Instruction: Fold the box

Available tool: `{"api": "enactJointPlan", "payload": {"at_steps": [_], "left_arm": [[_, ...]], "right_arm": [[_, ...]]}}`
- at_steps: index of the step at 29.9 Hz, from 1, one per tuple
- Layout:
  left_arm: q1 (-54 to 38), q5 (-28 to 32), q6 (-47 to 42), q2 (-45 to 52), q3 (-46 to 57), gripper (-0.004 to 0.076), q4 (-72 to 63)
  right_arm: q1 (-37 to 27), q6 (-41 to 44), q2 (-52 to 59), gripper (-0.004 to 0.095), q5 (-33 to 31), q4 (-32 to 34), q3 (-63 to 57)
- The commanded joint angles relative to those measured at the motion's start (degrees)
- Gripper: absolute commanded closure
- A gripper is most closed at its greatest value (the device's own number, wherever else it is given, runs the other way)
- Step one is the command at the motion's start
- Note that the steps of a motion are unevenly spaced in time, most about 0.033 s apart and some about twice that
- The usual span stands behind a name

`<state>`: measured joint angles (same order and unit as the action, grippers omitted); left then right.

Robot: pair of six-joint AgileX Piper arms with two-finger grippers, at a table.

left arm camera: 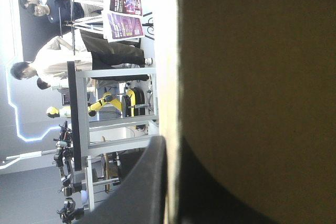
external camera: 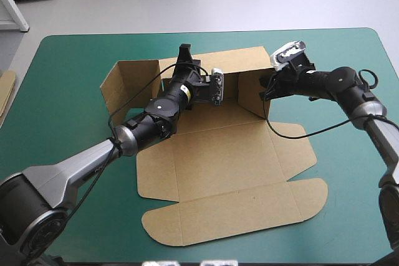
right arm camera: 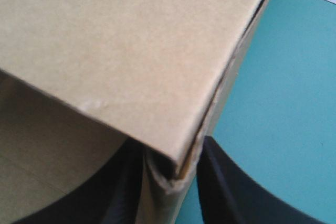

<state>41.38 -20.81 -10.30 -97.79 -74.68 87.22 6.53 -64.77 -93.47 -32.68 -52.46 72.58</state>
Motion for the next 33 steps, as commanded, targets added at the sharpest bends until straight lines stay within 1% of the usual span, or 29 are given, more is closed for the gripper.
{"api": "enactJointPlan", "payload": {"at_steps": [1, 6, 14, 15, 18, 21, 23, 25, 27, 33], "left_arm": [[0.42, 1.12, -0.58, 2.96, -1.74, 0.0732, 2.01], [0.42, 2.82, -0.58, 2.96, -1.74, 0.0732, 2.2], [0.42, 7.26, -2.55, 3.42, -1.74, 0.0722, 3.92], [0.42, 7.94, -2.81, 3.55, -1.74, 0.0704, 3.92], [0.54, 11.98, -4.42, 4.78, -1.74, 0.0595, 3.92], [0.54, 14.55, -6.9, 6.3, -1.74, 0.0448, 3.92], [0.54, 16.54, -9.11, 7.41, -1.74, 0.0373, 3.92], [0.54, 19.87, -12.8, 8.68, -1.74, 0.0349, 3.92], [1.12, 22.43, -18.01, 9.72, -1.74, 0.035, 3.92], [5.44, 24.11, -28.02, 10.57, -1.74, 0.035, 3.92]], "right_arm": [[0.17, -0.67, 2.12, 0.076, -1.56, -2.69, 1.44], [0.17, -0.67, 2.12, 0.0917, -2.09, -2.79, 1.54], [0.17, -0.42, 2.12, 0.0927, -2.38, -2.79, 1.54], [0.17, -0.17, 2.12, 0.0927, -2.25, -2.79, 1.54], [0.17, 0.13, 2.12, 0.0927, -1.89, -2.79, 1.54], [0.17, 1.22, 2.12, 0.0927, -1.22, -2.79, 1.54], [0.17, 2.33, 2.12, 0.0927, -0.84, -2.53, 1.54], [0.17, 2.79, 2.12, 0.0927, -0.79, -2.26, 1.54], [0.17, 2.95, 2.12, 0.0927, -0.79, -2.26, 1.54], [0.17, 4.13, 2.12, 0.0927, -0.13, -2.05, 1.66]]}}
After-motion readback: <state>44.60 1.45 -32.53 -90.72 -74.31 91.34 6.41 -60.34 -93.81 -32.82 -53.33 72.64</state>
